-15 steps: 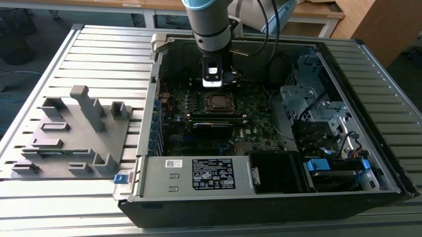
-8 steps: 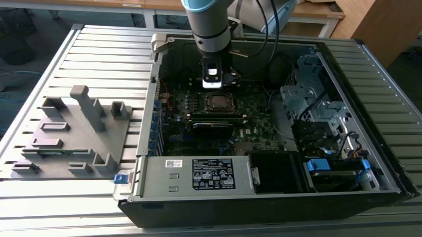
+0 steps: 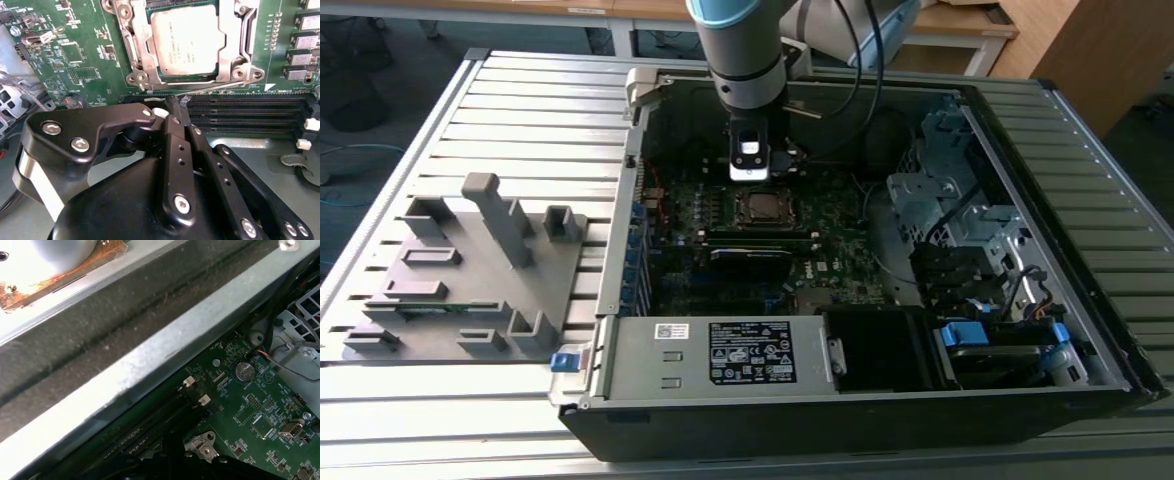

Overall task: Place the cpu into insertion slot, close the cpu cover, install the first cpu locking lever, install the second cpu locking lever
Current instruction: 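Install the second cpu locking lever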

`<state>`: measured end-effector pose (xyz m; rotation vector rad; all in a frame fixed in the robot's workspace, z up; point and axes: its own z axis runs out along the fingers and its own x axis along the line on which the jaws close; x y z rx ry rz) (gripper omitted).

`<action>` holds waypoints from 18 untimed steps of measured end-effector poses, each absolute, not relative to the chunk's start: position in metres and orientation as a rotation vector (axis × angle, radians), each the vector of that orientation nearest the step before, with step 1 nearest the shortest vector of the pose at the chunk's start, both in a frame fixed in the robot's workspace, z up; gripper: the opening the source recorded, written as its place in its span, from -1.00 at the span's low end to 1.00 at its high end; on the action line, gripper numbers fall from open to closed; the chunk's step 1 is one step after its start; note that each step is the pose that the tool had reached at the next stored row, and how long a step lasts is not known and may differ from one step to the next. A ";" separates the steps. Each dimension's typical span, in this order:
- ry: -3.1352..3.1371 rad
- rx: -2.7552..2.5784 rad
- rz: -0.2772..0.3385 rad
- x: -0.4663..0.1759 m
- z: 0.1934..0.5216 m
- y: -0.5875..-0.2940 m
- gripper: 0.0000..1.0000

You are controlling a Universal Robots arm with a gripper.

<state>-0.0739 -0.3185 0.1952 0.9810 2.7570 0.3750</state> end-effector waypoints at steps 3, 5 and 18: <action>2.756 0.980 0.367 -0.074 0.194 -0.318 -0.80; 2.756 0.978 0.360 -0.074 0.193 -0.318 -0.80; 2.751 0.968 0.307 -0.074 0.189 -0.318 -0.80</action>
